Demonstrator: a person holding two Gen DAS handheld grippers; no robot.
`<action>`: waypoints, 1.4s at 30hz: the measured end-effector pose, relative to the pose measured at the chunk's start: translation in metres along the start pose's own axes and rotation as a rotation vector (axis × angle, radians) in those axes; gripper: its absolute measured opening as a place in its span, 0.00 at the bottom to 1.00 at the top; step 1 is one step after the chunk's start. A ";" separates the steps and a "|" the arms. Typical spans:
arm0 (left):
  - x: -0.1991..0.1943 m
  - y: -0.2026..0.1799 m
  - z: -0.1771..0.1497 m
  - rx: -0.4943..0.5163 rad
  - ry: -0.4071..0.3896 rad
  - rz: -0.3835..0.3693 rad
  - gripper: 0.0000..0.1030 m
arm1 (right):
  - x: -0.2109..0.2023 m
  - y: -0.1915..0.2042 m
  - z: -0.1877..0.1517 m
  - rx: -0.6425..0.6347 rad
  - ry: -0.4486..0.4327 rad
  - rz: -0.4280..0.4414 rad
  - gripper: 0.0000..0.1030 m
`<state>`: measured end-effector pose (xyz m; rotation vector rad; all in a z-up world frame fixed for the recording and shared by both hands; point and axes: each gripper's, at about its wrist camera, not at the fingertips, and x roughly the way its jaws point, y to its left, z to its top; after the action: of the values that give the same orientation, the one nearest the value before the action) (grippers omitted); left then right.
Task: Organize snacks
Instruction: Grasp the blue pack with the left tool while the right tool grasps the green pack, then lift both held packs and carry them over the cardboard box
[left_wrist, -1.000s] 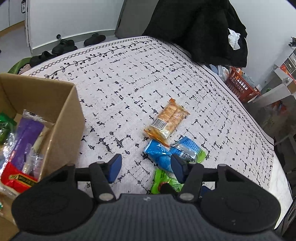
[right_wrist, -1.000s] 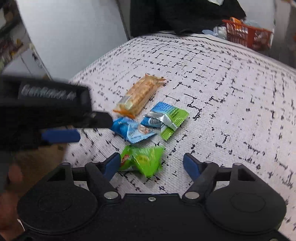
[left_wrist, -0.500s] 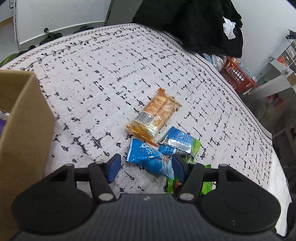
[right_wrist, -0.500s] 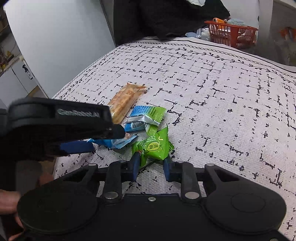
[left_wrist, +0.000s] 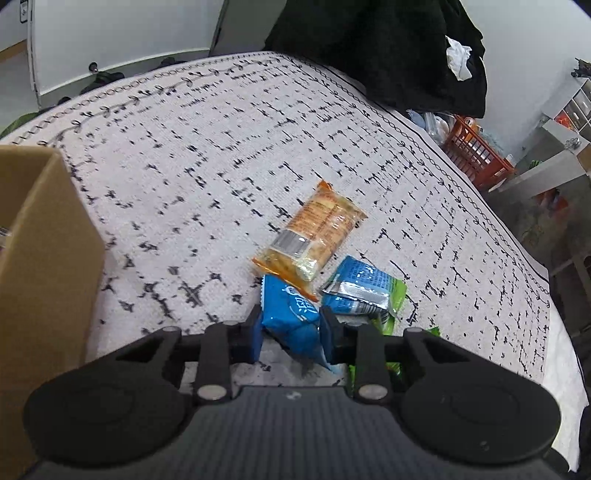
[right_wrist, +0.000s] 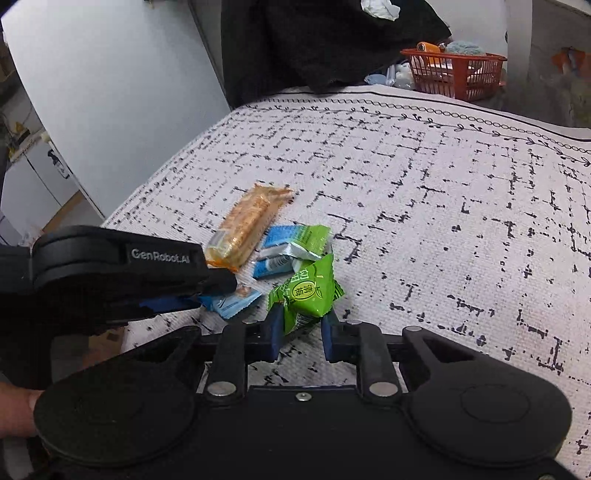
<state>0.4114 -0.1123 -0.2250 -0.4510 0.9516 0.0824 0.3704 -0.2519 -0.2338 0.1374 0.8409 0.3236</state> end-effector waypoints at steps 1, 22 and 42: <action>-0.003 0.001 0.000 0.001 -0.005 0.001 0.29 | -0.002 0.001 0.000 -0.002 -0.003 0.004 0.20; -0.107 0.016 0.017 0.020 -0.163 0.055 0.29 | -0.038 0.052 0.016 -0.072 -0.106 0.097 0.20; -0.181 0.078 0.016 -0.050 -0.250 0.146 0.29 | -0.072 0.123 0.021 -0.199 -0.185 0.177 0.20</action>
<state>0.2975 -0.0123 -0.0985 -0.4059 0.7368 0.2891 0.3133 -0.1599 -0.1390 0.0548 0.6101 0.5498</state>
